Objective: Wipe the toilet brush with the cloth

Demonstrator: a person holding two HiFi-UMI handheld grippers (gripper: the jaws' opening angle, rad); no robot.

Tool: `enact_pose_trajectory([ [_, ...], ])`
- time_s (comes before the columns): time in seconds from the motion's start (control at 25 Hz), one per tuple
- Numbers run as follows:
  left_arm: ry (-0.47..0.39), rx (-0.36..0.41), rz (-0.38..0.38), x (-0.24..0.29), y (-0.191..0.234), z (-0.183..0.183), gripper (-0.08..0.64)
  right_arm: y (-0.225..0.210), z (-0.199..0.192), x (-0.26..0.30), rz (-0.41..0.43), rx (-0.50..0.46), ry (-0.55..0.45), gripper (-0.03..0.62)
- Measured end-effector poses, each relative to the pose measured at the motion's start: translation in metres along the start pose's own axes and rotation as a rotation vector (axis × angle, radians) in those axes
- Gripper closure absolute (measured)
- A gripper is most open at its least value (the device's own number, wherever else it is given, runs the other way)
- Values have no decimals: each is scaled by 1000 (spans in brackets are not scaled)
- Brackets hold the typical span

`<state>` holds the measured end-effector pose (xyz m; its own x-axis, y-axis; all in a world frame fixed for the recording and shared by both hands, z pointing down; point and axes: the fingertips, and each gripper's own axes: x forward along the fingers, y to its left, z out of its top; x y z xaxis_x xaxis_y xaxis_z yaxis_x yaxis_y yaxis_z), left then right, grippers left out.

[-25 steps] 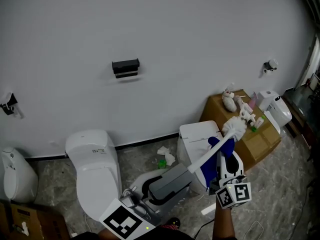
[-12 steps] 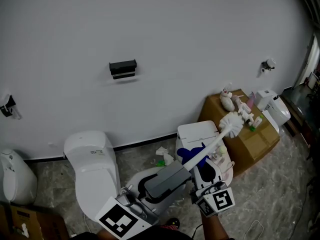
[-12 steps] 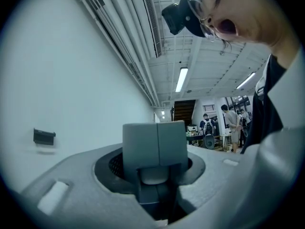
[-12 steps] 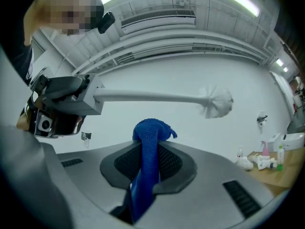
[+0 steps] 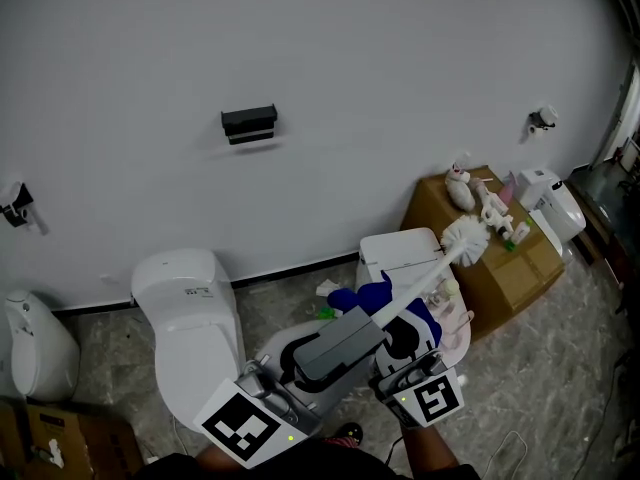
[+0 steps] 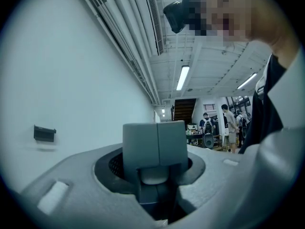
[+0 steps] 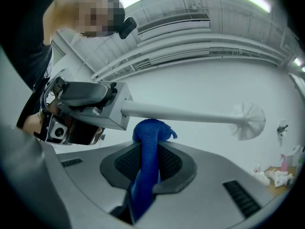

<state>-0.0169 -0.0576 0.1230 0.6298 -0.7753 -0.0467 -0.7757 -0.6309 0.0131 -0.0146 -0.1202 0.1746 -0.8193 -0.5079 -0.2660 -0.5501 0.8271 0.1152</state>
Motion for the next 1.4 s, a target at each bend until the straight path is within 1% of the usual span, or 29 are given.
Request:
enact_pose_trajectory([
  [0.16,6,1,-3,4,3,-1,385,1,6,2,22,-36,-18,523],
  [0.32,9,-1,-12,5,4,-4,385,3,6,3,34,-43,-36,523],
  [0.56,4,-24,-24,8,9,-7,385,3,9,5,41,-1,-84,523],
  [0.88,-3,-11,-24,7,10,-9,385,2,8,4,47,68,-130,523],
  [1.4,11,-3,-12,6,11,-11,385,-13,6,1,2,95,-117,523],
])
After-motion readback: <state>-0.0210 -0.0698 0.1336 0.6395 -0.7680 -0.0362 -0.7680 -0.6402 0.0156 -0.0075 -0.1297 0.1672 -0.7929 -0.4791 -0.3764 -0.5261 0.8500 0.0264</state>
